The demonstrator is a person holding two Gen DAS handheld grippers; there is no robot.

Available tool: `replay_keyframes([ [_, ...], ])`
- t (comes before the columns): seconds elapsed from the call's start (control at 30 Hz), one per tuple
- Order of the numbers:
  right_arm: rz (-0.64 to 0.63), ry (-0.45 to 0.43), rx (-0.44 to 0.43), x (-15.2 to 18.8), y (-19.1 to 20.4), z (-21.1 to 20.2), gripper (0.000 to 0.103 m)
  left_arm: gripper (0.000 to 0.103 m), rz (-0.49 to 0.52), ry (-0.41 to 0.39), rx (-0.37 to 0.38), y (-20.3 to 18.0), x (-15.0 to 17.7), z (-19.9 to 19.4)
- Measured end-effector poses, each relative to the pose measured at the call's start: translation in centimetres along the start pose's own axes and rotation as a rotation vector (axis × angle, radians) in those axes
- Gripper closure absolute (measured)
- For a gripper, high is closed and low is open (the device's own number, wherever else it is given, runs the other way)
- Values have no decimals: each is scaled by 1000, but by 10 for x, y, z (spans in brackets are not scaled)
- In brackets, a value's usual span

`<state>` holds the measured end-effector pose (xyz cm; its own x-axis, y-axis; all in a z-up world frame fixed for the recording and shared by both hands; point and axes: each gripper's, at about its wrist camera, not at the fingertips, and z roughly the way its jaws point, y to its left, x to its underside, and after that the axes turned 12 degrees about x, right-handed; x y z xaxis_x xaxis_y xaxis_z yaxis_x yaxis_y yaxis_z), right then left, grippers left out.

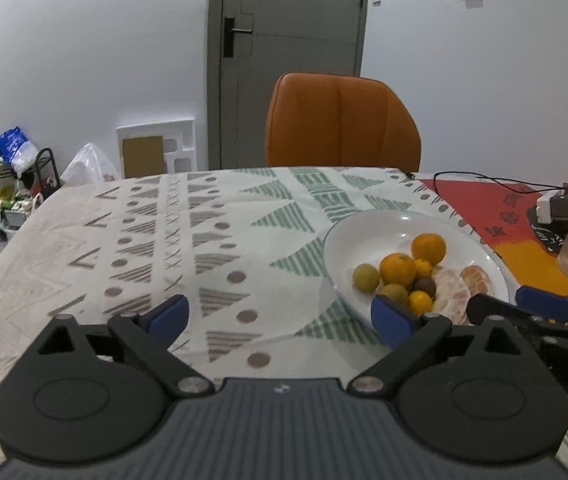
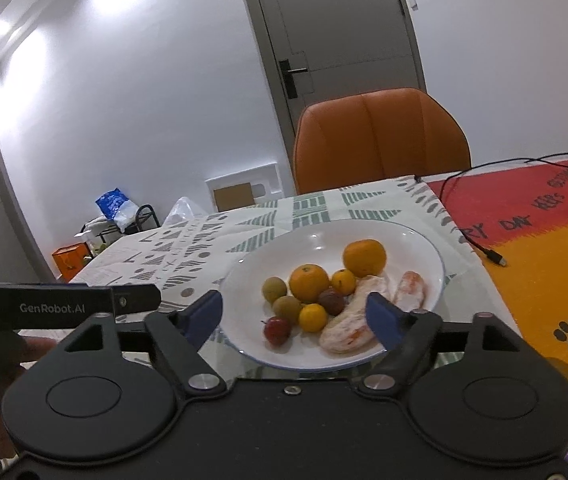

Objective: Organize fruits

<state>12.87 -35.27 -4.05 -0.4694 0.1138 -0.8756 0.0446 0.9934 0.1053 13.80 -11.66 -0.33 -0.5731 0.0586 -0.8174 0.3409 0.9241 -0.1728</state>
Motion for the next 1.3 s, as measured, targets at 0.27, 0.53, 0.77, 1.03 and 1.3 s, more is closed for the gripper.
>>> replay_keyframes([
  [0.27, -7, -7, -21, 0, 12, -16, 10, 6, -37, 7, -35, 13, 7, -25],
  [0.53, -6, -16, -38, 0, 21, -31, 0, 2, -37, -13, -45, 17, 13, -51],
  [0.77, -55, -27, -46, 2, 34, -44, 0, 0, -44, -55, -35, 21, 17, -78],
  [1.03, -55, -27, -65, 5, 43, -58, 0, 0, -42, -83, -48, 25, 24, -102],
  [1.3, -70, 7, -63, 8, 51, -65, 0, 0, -60, -85, -85, 34, 35, -119],
])
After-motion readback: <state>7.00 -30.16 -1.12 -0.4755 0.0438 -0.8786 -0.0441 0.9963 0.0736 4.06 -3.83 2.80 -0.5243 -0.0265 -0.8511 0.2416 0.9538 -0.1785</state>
